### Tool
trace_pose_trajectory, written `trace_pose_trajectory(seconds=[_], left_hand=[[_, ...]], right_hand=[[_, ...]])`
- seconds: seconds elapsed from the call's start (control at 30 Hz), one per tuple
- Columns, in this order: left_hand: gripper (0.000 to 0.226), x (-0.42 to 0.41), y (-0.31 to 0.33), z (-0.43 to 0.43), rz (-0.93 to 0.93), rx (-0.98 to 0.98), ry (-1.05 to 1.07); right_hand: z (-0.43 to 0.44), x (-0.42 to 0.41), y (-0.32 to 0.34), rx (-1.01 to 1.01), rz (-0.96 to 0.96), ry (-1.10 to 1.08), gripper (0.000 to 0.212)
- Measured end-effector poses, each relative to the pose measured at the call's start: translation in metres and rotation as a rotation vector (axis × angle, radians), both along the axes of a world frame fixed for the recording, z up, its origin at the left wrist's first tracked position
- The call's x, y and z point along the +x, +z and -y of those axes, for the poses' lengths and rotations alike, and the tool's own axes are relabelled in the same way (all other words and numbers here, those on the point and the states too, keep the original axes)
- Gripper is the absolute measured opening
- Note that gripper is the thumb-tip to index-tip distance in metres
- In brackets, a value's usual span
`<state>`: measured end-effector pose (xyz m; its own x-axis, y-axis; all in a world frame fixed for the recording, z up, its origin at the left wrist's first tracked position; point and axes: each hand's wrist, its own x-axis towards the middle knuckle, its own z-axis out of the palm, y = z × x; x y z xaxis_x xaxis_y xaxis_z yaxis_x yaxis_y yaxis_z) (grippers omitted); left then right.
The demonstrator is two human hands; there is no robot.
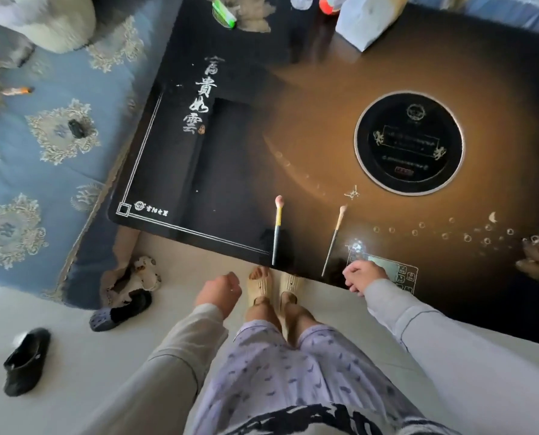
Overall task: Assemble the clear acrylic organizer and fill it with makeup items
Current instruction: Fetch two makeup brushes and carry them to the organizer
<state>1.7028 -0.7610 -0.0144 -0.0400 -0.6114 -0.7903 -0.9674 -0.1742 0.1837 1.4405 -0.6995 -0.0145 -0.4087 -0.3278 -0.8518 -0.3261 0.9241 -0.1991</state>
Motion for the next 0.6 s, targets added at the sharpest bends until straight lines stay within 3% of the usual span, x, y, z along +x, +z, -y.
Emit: trace_pose_trajectory(seconds=[0.17,0.33,0.6], left_hand=[[0.033,-0.047,-0.012,0.046,-0.101,-0.067,-0.112],[0.040,-0.092,-0.028,0.065,-0.001,-0.046,-0.054],[0.027,-0.116,-0.049,0.067,0.038,-0.134,-0.016]], right_hand=[[0.028,0.004,-0.015,0.014,-0.126,-0.028,0.024],[0.051,0.012,-0.031,-0.016,-0.240,-0.052,0.047],[0.070,0.015,-0.048,0.002,-0.386,-0.057,0.027]])
